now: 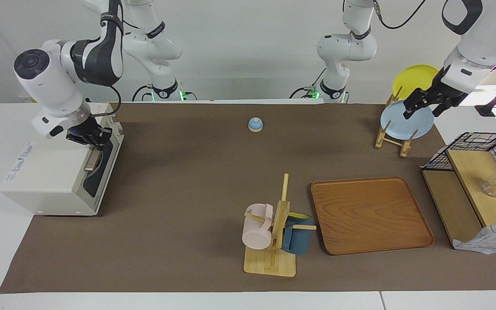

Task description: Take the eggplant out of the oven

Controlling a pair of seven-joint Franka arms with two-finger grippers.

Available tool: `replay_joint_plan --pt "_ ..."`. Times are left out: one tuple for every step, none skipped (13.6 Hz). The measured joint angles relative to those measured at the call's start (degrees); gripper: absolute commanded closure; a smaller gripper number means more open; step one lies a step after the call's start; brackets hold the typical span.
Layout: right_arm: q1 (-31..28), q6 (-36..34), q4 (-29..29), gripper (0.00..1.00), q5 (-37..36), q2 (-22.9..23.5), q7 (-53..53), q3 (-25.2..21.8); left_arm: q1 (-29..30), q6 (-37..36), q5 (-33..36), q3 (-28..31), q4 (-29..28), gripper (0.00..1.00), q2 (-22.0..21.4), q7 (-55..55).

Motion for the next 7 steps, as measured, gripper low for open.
replay_joint_plan --pt "0.1 0.0 0.0 1.00 -0.5 0.0 0.0 0.2 0.0 0.0 0.0 0.0 0.0 0.00 0.0 0.0" --pt "0.1 0.0 0.0 1.00 -0.8 0.1 0.0 0.3 0.0 0.0 0.0 0.0 0.0 0.00 0.0 0.0" --pt "0.2 0.0 0.0 1.00 -1.1 0.2 0.4 0.4 0.0 0.0 0.0 0.0 0.0 0.00 0.0 0.0" --pt "0.5 0.0 0.0 1.00 -1.2 0.3 1.7 0.6 0.0 0.0 0.0 0.0 0.0 0.00 0.0 0.0" --pt "1.4 0.2 0.0 1.00 -1.3 0.6 3.4 0.7 0.0 0.0 0.0 0.0 0.0 0.00 0.0 0.0" --pt "2.9 1.2 -0.2 1.00 -1.2 1.1 5.3 0.8 0.0 0.0 0.0 0.0 0.0 0.00 0.0 0.0" --pt "4.8 2.9 -0.4 1.00 -1.2 2.2 7.7 0.9 0.0 0.0 0.0 0.0 0.0 0.00 0.0 0.0"
